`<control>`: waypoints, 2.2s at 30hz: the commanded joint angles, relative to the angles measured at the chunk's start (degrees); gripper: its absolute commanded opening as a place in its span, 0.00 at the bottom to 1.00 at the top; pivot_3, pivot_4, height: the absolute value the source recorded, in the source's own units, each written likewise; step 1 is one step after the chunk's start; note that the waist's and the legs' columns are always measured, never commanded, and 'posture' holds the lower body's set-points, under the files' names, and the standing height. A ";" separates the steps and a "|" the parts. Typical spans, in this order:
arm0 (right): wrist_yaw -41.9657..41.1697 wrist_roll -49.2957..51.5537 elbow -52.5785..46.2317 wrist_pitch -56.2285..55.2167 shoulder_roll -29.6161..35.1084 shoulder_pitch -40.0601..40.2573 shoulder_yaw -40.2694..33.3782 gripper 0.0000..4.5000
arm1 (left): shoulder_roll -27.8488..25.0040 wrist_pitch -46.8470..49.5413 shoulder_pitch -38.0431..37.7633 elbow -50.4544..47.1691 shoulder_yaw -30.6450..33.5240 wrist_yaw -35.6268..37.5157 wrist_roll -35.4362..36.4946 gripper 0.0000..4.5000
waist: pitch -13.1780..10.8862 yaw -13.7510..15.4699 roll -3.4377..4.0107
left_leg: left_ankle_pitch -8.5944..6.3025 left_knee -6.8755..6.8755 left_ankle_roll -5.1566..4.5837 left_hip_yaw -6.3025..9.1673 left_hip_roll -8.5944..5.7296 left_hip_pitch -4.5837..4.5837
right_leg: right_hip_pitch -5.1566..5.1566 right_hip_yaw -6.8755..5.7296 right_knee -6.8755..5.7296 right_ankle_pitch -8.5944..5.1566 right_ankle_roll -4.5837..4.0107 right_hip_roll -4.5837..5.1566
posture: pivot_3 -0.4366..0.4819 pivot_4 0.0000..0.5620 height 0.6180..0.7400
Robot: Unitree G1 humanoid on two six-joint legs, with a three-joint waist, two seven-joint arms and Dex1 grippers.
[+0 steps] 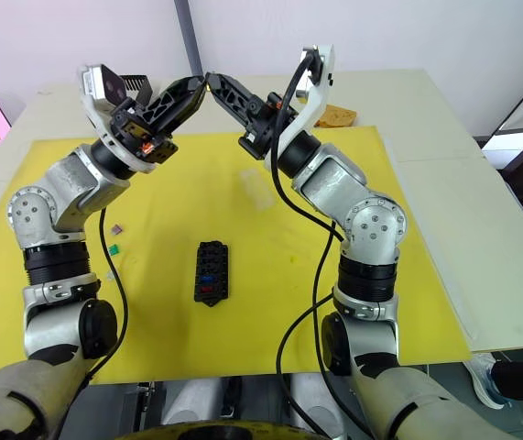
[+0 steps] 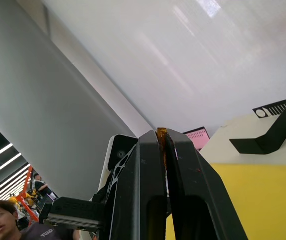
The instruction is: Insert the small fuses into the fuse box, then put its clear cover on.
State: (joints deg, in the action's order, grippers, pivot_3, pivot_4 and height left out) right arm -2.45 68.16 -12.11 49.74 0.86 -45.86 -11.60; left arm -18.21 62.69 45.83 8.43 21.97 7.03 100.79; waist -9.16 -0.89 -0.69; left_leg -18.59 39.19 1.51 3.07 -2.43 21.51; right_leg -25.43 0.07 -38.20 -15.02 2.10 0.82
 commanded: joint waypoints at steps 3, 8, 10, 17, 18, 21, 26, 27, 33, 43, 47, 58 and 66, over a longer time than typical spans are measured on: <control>-0.35 2.97 -2.26 -0.84 0.14 -1.13 -0.03 0.00 | -1.54 -1.19 0.59 -0.77 -0.05 0.07 1.61 0.15 | 0.00 -0.03 0.00 | 0.00 0.00 0.00 0.00 0.00 0.00 | 0.00 0.00 0.00 0.00 0.00 0.00 | 0.48 0.27 1.00; -0.55 3.81 -2.10 -0.22 1.42 -1.36 0.25 0.00 | -6.70 1.35 -1.44 -1.93 -0.10 2.11 1.17 0.68 | 0.00 -0.21 0.00 | 0.00 -0.01 0.00 0.00 0.00 0.00 | 0.00 0.00 0.00 0.00 0.00 0.00 | 0.48 0.27 1.00; -1.16 4.18 -2.25 0.86 2.80 -1.31 0.69 0.00 | -11.99 3.97 -3.48 -3.78 -0.28 5.86 -1.51 0.91 | -0.01 -0.37 0.02 | 0.00 -0.02 0.00 0.00 0.01 -0.01 | -0.01 0.00 0.00 0.00 -0.01 -0.01 | 0.48 0.27 1.00; -12.36 4.29 -5.35 9.88 14.85 -1.44 7.16 0.00 | -35.13 5.19 -11.34 -13.10 -6.20 35.98 -22.37 0.99 | -0.08 -0.08 0.14 | -0.07 -0.08 -0.12 0.01 0.01 -0.01 | 0.03 0.00 0.13 -0.02 -0.03 -0.03 | 0.48 0.27 1.00; -14.66 3.09 -6.09 10.57 16.64 -1.48 8.84 0.00 | -37.72 3.77 -12.62 -14.40 -7.61 40.43 -25.47 0.99 | -0.09 -0.06 0.15 | -0.14 -0.09 -0.25 0.01 0.01 -0.01 | 0.06 0.00 0.19 -0.03 -0.04 -0.03 | 0.48 0.27 1.00; -21.91 -2.09 -8.78 11.07 21.67 -1.98 15.23 0.00 | -44.05 -1.78 -17.58 -18.90 -11.18 52.39 -33.89 0.99 | -0.11 -0.07 0.17 | -0.17 -0.09 -0.31 0.00 0.01 -0.02 | 0.08 0.00 0.23 -0.04 -0.05 -0.01 | 0.48 0.27 1.00; -32.69 -15.42 -9.47 7.85 26.61 -5.06 28.95 0.00 | -49.15 -27.51 -30.94 -26.41 -18.94 65.41 -57.91 0.99 | -0.21 -0.26 0.35 | -0.20 -0.21 -0.36 -0.02 0.05 -0.06 | 0.04 0.01 0.23 -0.10 -0.15 0.01 | 0.48 0.27 1.00; -34.76 -18.50 -9.26 6.20 27.21 -5.58 31.36 0.00 | -48.83 -31.71 -32.36 -26.70 -19.81 66.50 -61.20 0.99 | -0.22 -0.13 0.33 | -0.20 -0.24 -0.35 -0.01 0.07 -0.05 | 0.02 0.00 0.23 -0.11 -0.18 0.01 | 0.48 0.27 1.00; -43.18 -33.43 -7.92 -1.26 29.43 -7.91 42.17 0.00 | -45.14 -41.78 -34.54 -27.80 -22.54 67.13 -70.31 0.99 | -0.23 0.25 0.33 | -0.31 -0.14 -0.55 0.01 0.09 0.04 | 0.05 -0.07 0.26 -0.11 -0.18 0.05 | 0.48 0.27 1.00; -48.56 -46.56 -7.59 -4.57 30.14 -6.49 48.54 0.00 | -40.21 -43.99 -33.70 -28.93 -25.55 65.45 -76.32 0.99 | -0.23 0.17 0.33 | -0.35 -0.12 -0.61 -0.01 0.09 0.06 | 0.02 -0.07 0.26 -0.10 -0.16 0.05 | 0.48 0.27 1.00; -49.58 -49.47 -7.20 -5.08 29.77 -5.33 49.18 0.00 | -39.29 -43.73 -32.85 -28.78 -26.35 65.98 -77.22 0.99 | -0.22 0.17 0.32 | -0.35 -0.10 -0.61 -0.01 0.09 0.04 | 0.04 -0.08 0.24 -0.10 -0.16 0.05 | 0.48 0.27 1.00; -52.56 -53.86 -7.38 -5.67 29.09 -3.01 49.82 0.00 | -37.76 -43.66 -31.46 -26.80 -27.28 65.84 -78.92 0.99 | -0.22 0.16 0.32 | -0.34 -0.07 -0.60 0.00 0.09 0.02 | 0.06 -0.09 0.22 -0.10 -0.16 0.03 | 0.48 0.27 1.00; -53.29 -54.79 -7.75 -4.33 27.92 -2.11 49.25 0.00 | -36.91 -44.44 -31.83 -26.85 -27.60 65.35 -80.51 0.99 | -0.22 0.13 0.32 | -0.34 -0.07 -0.60 0.00 0.09 0.01 | 0.06 -0.09 0.20 -0.10 -0.16 0.02 | 0.48 0.27 1.00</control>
State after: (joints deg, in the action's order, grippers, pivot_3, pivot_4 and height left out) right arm -55.54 13.67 -18.40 45.77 29.51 -48.04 38.26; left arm -55.37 19.12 13.84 -17.72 -5.97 72.47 20.49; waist -9.38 -0.76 -0.37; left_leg -18.93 39.12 0.91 3.07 -2.34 21.52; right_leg -25.37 -0.02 -37.99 -15.12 1.94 0.84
